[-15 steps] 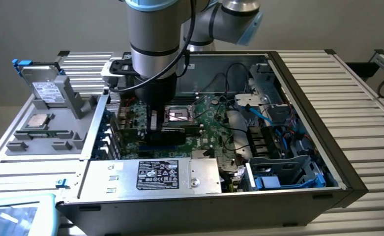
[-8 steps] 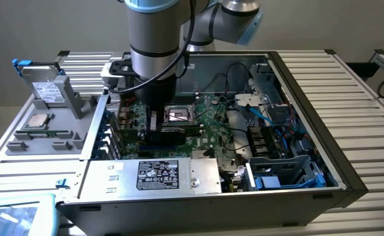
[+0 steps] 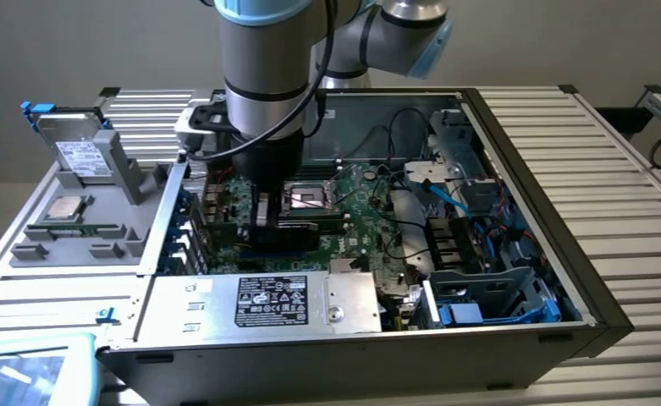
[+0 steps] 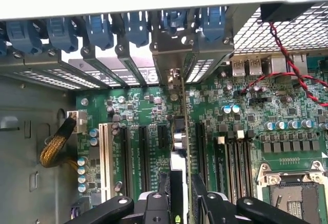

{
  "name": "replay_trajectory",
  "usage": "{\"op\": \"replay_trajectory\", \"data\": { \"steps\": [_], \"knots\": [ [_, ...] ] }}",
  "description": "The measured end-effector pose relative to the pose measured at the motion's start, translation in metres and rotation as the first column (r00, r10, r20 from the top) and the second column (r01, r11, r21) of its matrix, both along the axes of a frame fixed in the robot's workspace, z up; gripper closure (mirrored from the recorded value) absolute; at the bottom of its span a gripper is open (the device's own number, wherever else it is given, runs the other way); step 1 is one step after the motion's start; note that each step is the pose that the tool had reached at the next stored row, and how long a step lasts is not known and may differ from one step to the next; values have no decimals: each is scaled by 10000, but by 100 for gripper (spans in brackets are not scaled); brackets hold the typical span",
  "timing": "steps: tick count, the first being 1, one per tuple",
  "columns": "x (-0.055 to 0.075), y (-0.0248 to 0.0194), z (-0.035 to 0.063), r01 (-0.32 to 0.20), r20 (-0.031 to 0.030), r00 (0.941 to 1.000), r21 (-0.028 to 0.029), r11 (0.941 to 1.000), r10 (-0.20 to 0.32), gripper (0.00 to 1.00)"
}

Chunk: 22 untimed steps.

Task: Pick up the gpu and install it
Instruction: 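Insert the gpu into the slot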

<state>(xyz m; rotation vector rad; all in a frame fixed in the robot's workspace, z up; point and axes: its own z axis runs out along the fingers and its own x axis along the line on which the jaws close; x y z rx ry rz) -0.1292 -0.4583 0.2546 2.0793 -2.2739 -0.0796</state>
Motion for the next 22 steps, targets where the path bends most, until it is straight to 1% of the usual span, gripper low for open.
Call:
{"op": "replay_trajectory", "data": {
  "steps": [2, 5, 11, 15, 18, 20, 22],
  "knots": [
    [1, 0, -1, 116, -14, 9999, -3, 9999, -116, 72],
    [1, 0, -1, 119, -16, 9999, -3, 9999, -119, 72],
    [2, 0, -2, -75, -15, 10000, -2, 10000, 75, 72],
    [1, 1, -2, -395, -14, 9992, 1, 9992, 395, 72],
    [1, 1, 1, -399, -16, 9992, -3, 9992, 399, 72],
    [1, 1, 20, -399, -18, 9992, 2, 9992, 399, 72],
    [7, 1, 53, -399, -42, 9992, -2, 9992, 399, 72]
  ]
}}
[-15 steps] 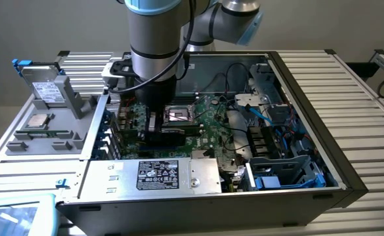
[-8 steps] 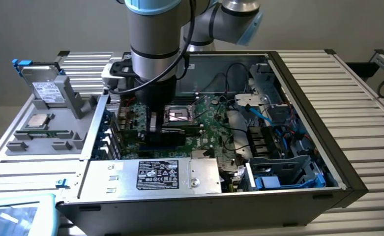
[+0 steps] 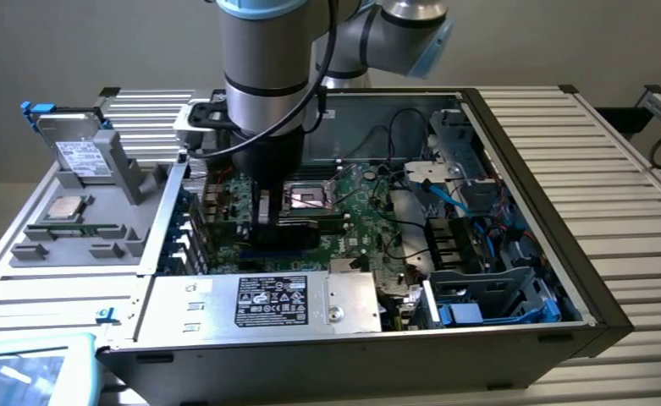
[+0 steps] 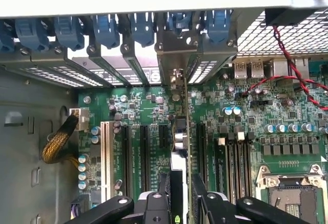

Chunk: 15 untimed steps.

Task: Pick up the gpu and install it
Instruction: 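Insert the gpu into the slot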

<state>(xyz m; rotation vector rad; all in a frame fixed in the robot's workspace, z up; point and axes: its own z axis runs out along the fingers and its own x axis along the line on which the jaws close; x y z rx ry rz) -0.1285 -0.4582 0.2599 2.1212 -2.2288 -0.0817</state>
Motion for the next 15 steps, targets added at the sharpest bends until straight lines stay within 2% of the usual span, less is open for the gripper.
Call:
{"op": "replay_trajectory", "data": {
  "steps": [3, 6, 15],
  "knots": [
    [10, -2, 4, 1, -9, 10000, -11, 10000, -1, 72],
    [17, -3, 5, 0, -13, 10000, -58, 10000, 0, 72],
    [17, -3, 5, -1, -13, 10000, -63, 10000, 0, 72]
  ]
}}
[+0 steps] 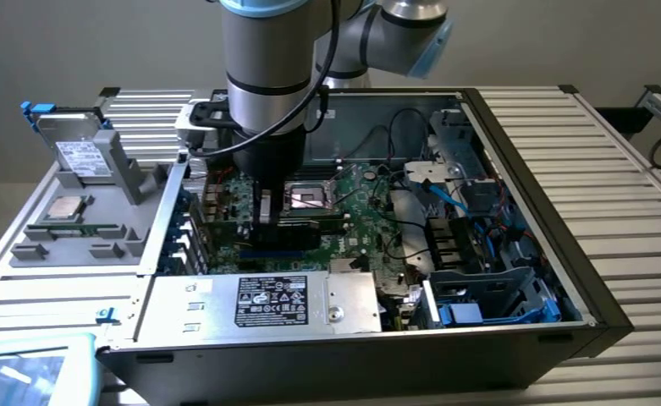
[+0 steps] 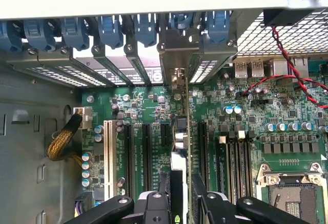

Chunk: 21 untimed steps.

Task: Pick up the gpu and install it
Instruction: 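Insert the gpu into the slot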

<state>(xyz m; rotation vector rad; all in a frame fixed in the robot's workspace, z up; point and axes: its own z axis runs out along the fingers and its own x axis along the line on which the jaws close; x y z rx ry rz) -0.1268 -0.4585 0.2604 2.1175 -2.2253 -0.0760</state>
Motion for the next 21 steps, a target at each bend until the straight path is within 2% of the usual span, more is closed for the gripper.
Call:
{"op": "replay_trajectory", "data": {
  "steps": [3, 7, 21],
  "knots": [
    [1, 1, 0, -4, 0, 10000, 1, 10000, 4, 72],
    [0, 27, 0, -19, 0, 10000, -5, 10000, 19, 72],
    [-3, 28, -16, -18, 0, 10000, -5, 10000, 18, 72]
  ]
}}
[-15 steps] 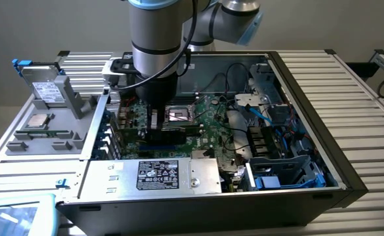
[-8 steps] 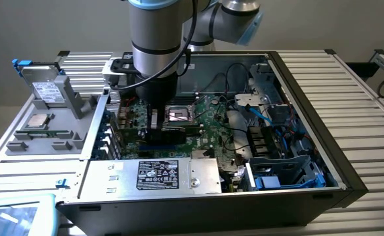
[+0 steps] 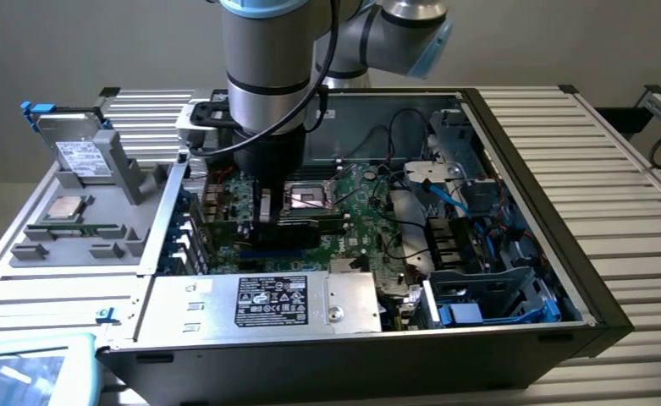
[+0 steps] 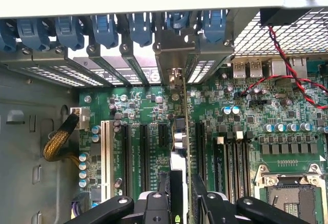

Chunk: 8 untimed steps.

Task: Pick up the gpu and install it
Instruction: 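Insert the gpu into the slot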

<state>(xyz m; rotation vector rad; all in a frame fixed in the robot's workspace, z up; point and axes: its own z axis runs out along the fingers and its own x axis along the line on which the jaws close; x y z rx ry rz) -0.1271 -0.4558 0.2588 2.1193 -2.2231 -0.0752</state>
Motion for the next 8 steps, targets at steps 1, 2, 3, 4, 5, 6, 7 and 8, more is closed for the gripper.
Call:
{"op": "replay_trajectory", "data": {
  "steps": [1, 2, 3, 4, 5, 6, 7, 8],
  "knots": [
    [0, 0, 0, 0, 0, 10000, 0, 10000, 0, 72],
    [0, 0, 0, 0, 0, 10000, 0, 10000, 0, 72],
    [0, 0, 0, 0, 0, 10000, 0, 10000, 0, 72],
    [0, 0, 0, -1, 0, 10000, 0, 10000, 1, 72],
    [0, 0, 0, 0, 0, 10000, 1, 10000, 0, 72],
    [0, 0, 0, 0, 0, 10000, 0, 10000, 0, 72],
    [0, 0, 0, 0, 0, 10000, -1, 10000, 0, 72],
    [0, 0, 0, 0, -1, 10000, -3, 10000, 0, 72]
  ]
}}
